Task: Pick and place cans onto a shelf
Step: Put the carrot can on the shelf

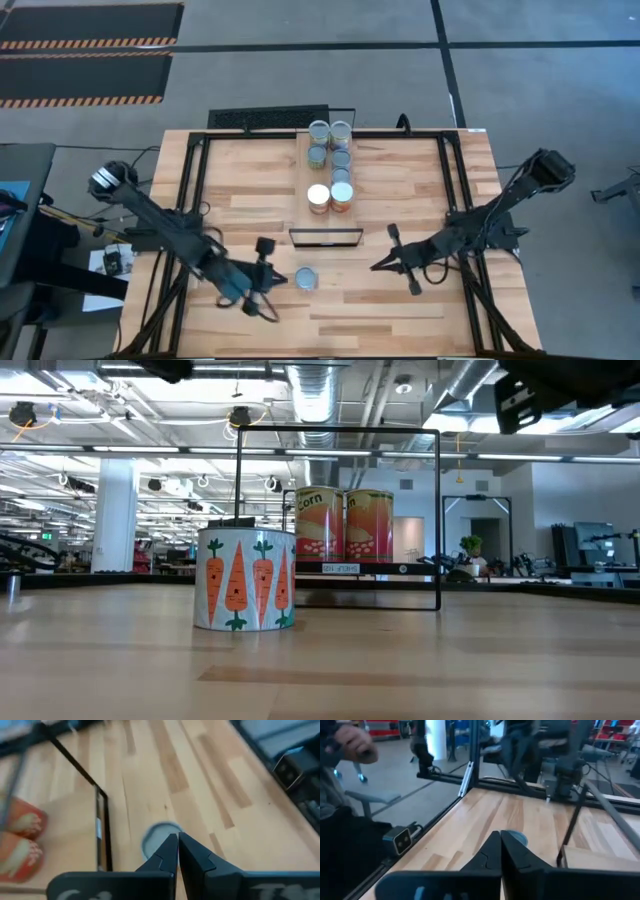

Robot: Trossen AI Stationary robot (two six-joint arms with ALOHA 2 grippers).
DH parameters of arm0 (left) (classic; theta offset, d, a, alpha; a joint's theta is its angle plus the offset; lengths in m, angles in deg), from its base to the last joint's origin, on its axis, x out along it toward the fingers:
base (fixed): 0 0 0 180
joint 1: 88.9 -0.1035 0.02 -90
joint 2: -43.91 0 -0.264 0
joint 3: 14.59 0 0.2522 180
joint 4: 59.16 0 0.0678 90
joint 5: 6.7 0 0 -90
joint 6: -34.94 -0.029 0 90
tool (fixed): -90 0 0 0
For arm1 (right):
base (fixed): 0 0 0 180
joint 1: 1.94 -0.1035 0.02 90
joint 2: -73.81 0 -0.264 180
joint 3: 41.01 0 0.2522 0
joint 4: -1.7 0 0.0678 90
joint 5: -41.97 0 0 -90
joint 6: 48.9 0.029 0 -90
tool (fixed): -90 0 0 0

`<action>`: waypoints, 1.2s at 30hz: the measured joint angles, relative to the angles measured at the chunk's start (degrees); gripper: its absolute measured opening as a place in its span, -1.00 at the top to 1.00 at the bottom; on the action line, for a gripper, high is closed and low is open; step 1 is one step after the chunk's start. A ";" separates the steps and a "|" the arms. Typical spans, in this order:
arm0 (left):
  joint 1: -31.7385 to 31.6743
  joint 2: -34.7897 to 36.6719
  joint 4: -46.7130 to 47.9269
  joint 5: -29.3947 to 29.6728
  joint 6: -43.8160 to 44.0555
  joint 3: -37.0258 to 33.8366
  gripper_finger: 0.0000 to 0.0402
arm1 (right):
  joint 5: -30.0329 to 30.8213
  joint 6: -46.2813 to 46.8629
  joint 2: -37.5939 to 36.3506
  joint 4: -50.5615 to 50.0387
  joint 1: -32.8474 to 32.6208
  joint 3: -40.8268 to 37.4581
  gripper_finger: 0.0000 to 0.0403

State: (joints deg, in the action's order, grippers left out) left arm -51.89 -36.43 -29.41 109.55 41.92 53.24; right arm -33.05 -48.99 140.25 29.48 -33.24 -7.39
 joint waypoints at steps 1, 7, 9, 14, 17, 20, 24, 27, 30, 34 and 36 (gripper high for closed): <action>-0.29 -2.55 1.34 -0.05 0.74 1.97 0.97 | 0.10 0.13 -0.73 0.46 0.17 -0.73 0.95; -1.31 -14.92 5.36 -1.40 1.28 10.75 0.81 | 0.24 -0.43 -2.06 1.08 0.33 -1.51 0.95; -1.85 -18.10 6.34 -2.11 1.23 12.50 0.71 | 0.25 -0.77 -2.00 1.16 0.33 -1.51 0.95; -3.20 -23.23 8.87 -3.94 2.55 15.47 0.45 | 0.35 -0.85 -1.90 1.09 0.33 -1.51 0.94; -3.44 -24.50 10.79 -3.93 3.11 15.68 0.35 | 0.33 -1.25 -1.88 1.17 0.30 -1.51 0.95; -3.67 -24.91 11.60 -4.28 3.24 15.09 0.32 | 0.32 -1.27 -1.88 1.34 0.28 -1.51 0.95; -4.02 -24.90 11.74 -3.45 3.76 14.48 0.43 | 0.32 -1.44 -1.88 1.87 0.28 -1.51 0.95; -4.06 -24.89 12.08 -3.98 3.26 14.46 0.69 | 0.32 -1.74 -1.88 1.84 0.34 -1.51 0.95; -4.15 -24.89 12.09 -5.00 2.51 14.44 0.94 | 0.32 -2.03 -1.90 1.87 0.34 -1.51 0.95; -3.91 -23.36 12.92 -5.98 1.47 15.39 0.97 | 0.23 -2.76 -2.19 1.83 1.13 -1.51 0.95; -3.54 -20.57 15.42 -6.61 1.90 17.70 0.98 | 0.19 -2.76 -2.70 1.87 1.65 -1.51 0.95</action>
State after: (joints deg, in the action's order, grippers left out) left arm -55.43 -57.00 -13.99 102.93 43.82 70.95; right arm -32.85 -51.75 137.55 31.36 -31.60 -8.90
